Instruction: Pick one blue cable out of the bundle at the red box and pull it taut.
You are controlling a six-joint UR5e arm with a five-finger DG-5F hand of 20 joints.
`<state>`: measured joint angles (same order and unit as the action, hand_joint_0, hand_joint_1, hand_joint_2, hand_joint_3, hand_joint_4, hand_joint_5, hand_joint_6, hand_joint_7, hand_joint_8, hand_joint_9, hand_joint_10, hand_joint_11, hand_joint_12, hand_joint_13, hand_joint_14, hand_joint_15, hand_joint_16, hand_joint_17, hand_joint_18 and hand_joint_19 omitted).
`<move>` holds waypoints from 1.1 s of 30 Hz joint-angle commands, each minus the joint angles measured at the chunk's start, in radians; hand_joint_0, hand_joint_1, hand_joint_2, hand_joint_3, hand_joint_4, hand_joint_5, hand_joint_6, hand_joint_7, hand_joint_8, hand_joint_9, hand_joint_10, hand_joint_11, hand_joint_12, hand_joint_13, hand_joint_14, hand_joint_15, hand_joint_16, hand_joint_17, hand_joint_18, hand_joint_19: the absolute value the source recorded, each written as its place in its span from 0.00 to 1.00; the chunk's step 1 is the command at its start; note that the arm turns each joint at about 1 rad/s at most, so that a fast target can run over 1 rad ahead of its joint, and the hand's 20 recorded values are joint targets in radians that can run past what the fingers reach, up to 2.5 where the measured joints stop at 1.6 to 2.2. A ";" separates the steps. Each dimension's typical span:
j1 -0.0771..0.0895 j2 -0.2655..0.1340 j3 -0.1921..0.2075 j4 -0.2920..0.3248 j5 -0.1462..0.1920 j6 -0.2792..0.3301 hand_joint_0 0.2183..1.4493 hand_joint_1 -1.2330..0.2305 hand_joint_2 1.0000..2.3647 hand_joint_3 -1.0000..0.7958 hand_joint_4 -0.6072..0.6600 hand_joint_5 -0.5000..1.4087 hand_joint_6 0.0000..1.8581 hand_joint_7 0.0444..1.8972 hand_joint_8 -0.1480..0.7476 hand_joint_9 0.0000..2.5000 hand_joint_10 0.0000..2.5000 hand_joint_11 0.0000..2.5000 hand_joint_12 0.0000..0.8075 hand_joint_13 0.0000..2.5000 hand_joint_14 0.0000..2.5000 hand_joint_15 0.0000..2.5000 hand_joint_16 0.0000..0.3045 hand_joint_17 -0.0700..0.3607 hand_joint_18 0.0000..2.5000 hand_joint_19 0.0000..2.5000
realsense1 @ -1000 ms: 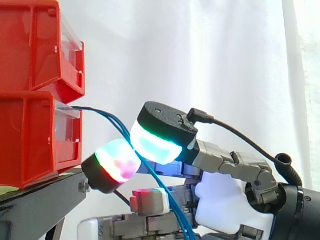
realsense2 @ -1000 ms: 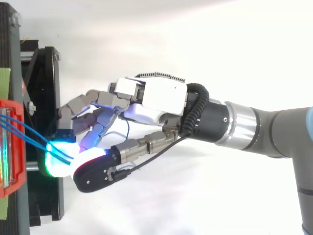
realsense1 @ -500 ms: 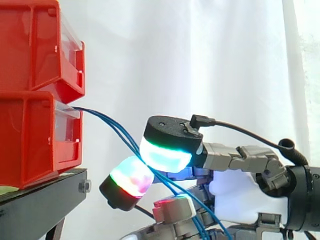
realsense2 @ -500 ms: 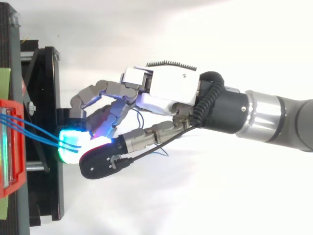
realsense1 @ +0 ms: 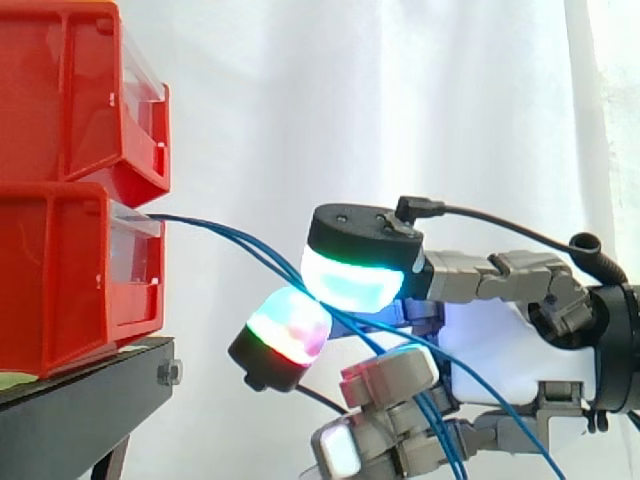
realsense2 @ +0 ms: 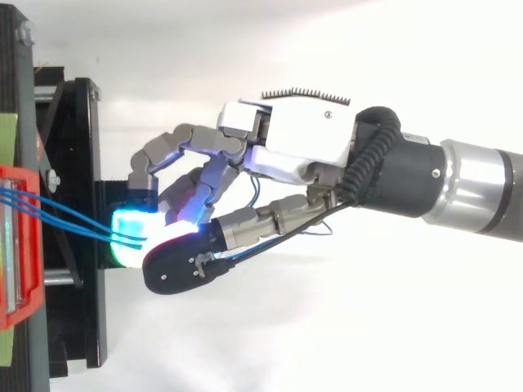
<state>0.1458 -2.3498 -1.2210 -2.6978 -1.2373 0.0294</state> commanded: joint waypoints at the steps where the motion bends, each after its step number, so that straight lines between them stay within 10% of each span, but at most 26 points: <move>1: 0.000 0.018 0.000 -0.022 -0.001 -0.002 0.34 0.30 0.02 0.53 0.49 0.17 0.48 0.51 0.53 0.52 0.00 0.62 0.45 0.41 0.01 0.30 0.18 0.44 0.24 0.13; 33: 0.006 0.076 0.000 -0.169 0.007 0.003 0.36 0.25 0.02 0.50 0.51 0.16 0.49 0.48 0.55 0.36 0.00 0.56 0.44 0.39 0.01 0.32 0.17 0.43 0.24 0.15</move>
<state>0.1506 -2.2748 -1.2210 -2.8638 -1.2316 0.0321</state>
